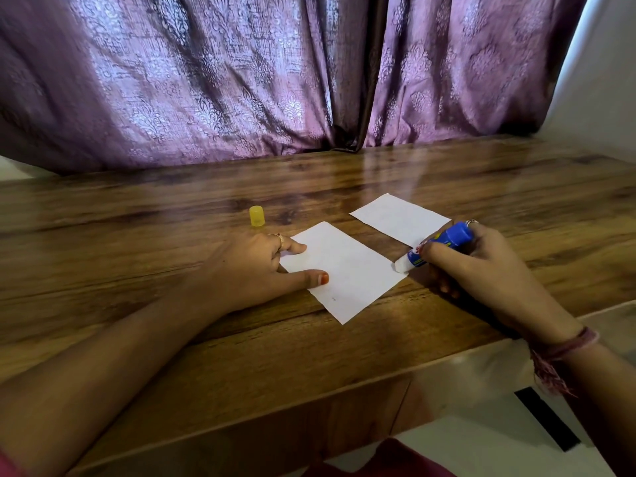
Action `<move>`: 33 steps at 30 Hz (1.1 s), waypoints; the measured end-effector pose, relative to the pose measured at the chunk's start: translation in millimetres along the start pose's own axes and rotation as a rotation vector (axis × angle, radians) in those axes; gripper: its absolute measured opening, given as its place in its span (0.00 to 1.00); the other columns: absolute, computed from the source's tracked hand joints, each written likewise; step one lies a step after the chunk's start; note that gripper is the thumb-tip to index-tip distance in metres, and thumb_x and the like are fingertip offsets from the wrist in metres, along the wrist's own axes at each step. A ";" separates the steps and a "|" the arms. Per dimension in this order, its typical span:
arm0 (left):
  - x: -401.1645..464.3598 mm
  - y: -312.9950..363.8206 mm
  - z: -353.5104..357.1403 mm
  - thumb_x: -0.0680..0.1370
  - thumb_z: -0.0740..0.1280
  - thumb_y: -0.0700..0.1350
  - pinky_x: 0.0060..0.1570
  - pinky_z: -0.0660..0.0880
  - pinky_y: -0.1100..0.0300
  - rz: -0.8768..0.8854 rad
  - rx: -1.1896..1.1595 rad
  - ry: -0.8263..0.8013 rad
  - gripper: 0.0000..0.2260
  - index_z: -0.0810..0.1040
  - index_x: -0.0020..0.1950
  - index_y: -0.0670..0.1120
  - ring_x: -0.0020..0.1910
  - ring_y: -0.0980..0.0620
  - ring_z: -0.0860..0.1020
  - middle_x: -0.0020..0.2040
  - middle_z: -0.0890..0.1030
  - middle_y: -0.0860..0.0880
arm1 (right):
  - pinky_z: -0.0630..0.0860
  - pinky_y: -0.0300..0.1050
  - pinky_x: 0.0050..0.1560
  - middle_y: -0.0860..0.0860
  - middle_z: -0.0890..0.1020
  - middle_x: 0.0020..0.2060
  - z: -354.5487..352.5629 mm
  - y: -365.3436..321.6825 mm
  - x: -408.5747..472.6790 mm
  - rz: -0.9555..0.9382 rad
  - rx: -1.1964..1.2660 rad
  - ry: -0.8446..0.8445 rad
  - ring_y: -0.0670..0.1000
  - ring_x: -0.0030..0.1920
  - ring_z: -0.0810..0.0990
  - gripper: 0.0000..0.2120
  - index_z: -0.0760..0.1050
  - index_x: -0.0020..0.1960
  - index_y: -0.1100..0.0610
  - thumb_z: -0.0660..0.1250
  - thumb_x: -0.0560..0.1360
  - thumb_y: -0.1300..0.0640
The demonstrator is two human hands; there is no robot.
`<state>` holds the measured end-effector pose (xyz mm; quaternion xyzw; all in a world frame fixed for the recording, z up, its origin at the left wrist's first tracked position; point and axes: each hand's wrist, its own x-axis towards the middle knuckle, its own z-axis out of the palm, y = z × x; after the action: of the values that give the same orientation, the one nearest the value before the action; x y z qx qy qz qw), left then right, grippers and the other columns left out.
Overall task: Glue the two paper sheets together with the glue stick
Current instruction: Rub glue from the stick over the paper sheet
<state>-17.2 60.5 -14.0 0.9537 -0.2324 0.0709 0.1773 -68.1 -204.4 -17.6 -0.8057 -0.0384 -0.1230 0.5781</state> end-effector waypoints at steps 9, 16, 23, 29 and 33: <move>0.2 0.2 -0.5 0.60 0.57 0.74 0.32 0.62 0.64 -0.018 -0.036 -0.014 0.40 0.75 0.65 0.53 0.38 0.61 0.74 0.46 0.69 0.62 | 0.67 0.38 0.25 0.49 0.77 0.22 -1.7 3.6 0.3 -0.050 -0.149 0.019 0.45 0.23 0.73 0.07 0.76 0.36 0.55 0.70 0.68 0.53; 0.0 0.4 0.0 0.60 0.57 0.74 0.30 0.61 0.64 -0.014 -0.045 -0.009 0.40 0.75 0.65 0.53 0.34 0.63 0.71 0.46 0.68 0.63 | 0.66 0.38 0.25 0.53 0.78 0.24 -1.1 4.6 -0.9 -0.087 -0.154 -0.036 0.46 0.23 0.71 0.13 0.77 0.37 0.57 0.70 0.65 0.47; -1.3 2.2 -1.4 0.62 0.57 0.73 0.31 0.61 0.67 0.000 -0.022 -0.007 0.39 0.75 0.65 0.52 0.34 0.63 0.71 0.46 0.67 0.61 | 0.67 0.37 0.24 0.49 0.75 0.22 -1.1 6.6 -0.3 -0.090 -0.130 -0.022 0.46 0.23 0.72 0.10 0.73 0.33 0.52 0.72 0.68 0.51; -1.2 1.5 -0.9 0.61 0.57 0.73 0.32 0.61 0.67 0.006 -0.034 -0.008 0.40 0.75 0.65 0.51 0.36 0.62 0.71 0.46 0.68 0.61 | 0.67 0.37 0.23 0.49 0.76 0.22 -0.2 5.3 0.2 -0.079 -0.102 0.009 0.46 0.23 0.72 0.09 0.73 0.33 0.55 0.71 0.69 0.55; -1.1 1.5 -1.0 0.62 0.57 0.73 0.30 0.60 0.67 0.016 -0.020 0.006 0.39 0.75 0.65 0.52 0.30 0.65 0.68 0.43 0.68 0.63 | 0.67 0.36 0.23 0.49 0.76 0.22 -0.6 4.9 -0.2 -0.074 -0.099 0.007 0.45 0.23 0.72 0.09 0.73 0.34 0.55 0.71 0.69 0.55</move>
<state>-18.9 60.1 -12.9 0.9498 -0.2403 0.0727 0.1868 -67.4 -206.6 -22.0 -0.8308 -0.0603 -0.1489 0.5328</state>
